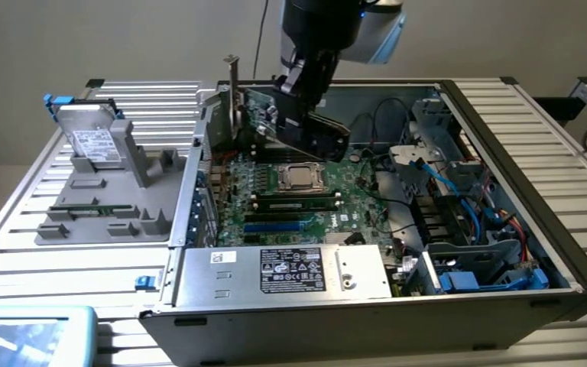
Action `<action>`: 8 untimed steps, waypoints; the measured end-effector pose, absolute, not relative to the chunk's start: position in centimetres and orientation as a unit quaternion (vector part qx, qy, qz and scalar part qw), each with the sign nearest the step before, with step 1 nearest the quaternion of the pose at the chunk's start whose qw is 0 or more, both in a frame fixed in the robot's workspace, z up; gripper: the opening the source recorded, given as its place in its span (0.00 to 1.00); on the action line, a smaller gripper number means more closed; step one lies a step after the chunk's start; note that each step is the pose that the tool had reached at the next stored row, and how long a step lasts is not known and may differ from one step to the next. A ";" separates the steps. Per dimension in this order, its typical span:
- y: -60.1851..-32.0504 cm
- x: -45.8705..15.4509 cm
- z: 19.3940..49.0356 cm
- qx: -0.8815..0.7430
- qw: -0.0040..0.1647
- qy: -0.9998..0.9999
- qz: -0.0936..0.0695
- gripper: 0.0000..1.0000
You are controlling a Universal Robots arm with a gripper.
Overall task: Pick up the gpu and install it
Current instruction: 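Insert the gpu into the slot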
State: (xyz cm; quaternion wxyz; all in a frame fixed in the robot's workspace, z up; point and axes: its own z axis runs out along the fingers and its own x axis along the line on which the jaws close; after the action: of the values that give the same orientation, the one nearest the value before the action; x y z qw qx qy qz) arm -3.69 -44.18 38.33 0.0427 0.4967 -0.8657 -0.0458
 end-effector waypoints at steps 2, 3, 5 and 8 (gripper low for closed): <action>-44.2 -3.7 38.3 0.512 0.042 -0.857 -0.043 0.29; -44.2 -3.7 38.3 0.519 0.042 -0.852 -0.042 0.29; -44.2 -3.7 38.2 0.534 0.041 -0.843 -0.039 0.29; -44.2 -3.7 38.1 0.556 0.040 -0.830 -0.035 0.29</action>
State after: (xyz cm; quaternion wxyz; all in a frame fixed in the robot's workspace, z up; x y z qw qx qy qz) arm -3.69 -44.18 38.12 0.0398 0.5556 -0.8298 -0.0349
